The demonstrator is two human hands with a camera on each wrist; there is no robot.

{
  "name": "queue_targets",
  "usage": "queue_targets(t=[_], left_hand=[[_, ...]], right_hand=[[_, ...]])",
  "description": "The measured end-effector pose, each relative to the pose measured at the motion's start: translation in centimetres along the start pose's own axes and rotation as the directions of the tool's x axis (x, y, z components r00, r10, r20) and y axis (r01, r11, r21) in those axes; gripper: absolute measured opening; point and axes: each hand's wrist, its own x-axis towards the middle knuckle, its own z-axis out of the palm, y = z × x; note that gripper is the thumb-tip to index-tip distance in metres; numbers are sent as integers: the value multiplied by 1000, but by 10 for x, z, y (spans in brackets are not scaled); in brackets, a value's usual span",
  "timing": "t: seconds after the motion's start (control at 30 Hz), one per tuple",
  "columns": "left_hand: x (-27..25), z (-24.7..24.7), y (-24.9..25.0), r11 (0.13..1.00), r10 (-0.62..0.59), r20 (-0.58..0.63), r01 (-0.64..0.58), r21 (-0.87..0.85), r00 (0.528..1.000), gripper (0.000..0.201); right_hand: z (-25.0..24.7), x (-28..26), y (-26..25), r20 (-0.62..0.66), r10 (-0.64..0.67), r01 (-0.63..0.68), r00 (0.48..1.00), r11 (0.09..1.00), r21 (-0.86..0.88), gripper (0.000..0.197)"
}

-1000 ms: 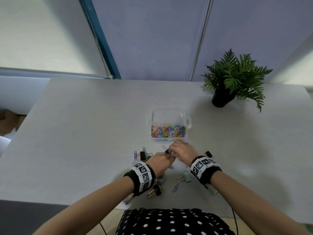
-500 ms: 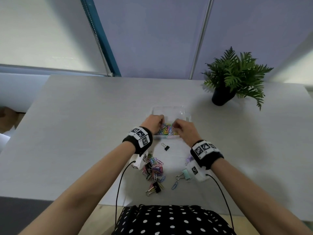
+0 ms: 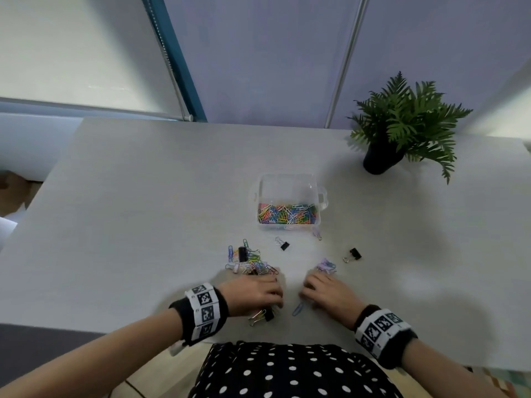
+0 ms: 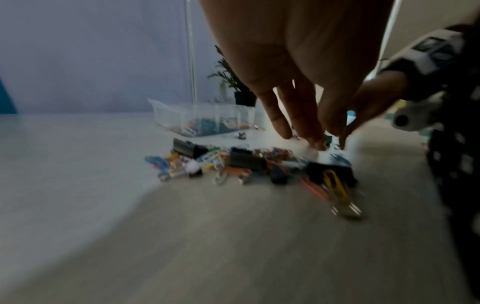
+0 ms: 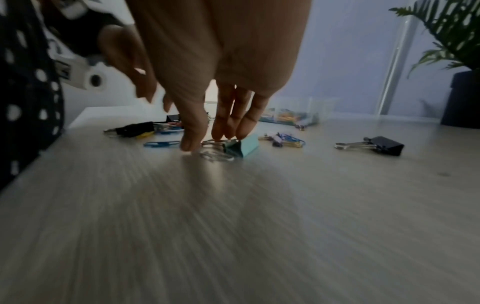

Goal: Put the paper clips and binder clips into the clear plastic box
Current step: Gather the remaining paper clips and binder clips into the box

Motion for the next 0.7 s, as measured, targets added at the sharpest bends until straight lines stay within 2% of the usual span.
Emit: queue_targets(t=[0.1, 0.23, 0.33, 0.43, 0.5, 0.53, 0.6, 0.67, 0.7], left_hand=[[-7, 23, 9, 999, 45, -8, -45, -15, 999, 17], [-15, 32, 9, 996, 61, 25, -62, 58, 998, 22], [-19, 36, 5, 998, 30, 10, -30, 53, 1000, 31], [-16, 31, 4, 998, 8, -40, -5, 69, 999, 28], [-5, 22, 6, 998, -6, -123, 13, 55, 992, 23], [4, 17, 8, 999, -22, -162, 28, 34, 987, 19], [26, 10, 11, 999, -52, -198, 50, -13, 979, 21], [50, 10, 15, 996, -66, -128, 57, -74, 990, 28], [58, 11, 17, 992, -64, -45, 59, -108, 997, 30]], right_hand=[[3, 9, 7, -103, 56, -54, 993, 998, 26, 12], [0, 24, 21, -133, 191, -166, 973, 970, 178, 9], [-5, 26, 38, -181, 334, -277, 925, 919, 281, 28], [-11, 18, 56, -204, 488, -389, 849, 838, 383, 26], [-15, 10, 68, -130, 622, -503, 772, 724, 473, 16], [-16, 7, 73, -70, 654, -548, 753, 682, 485, 16], [-16, 8, 75, 32, 654, -586, 756, 654, 478, 20], [-17, 13, 70, 92, 638, -595, 765, 644, 481, 24], [-16, 15, 67, 101, 633, -593, 768, 641, 487, 24]])
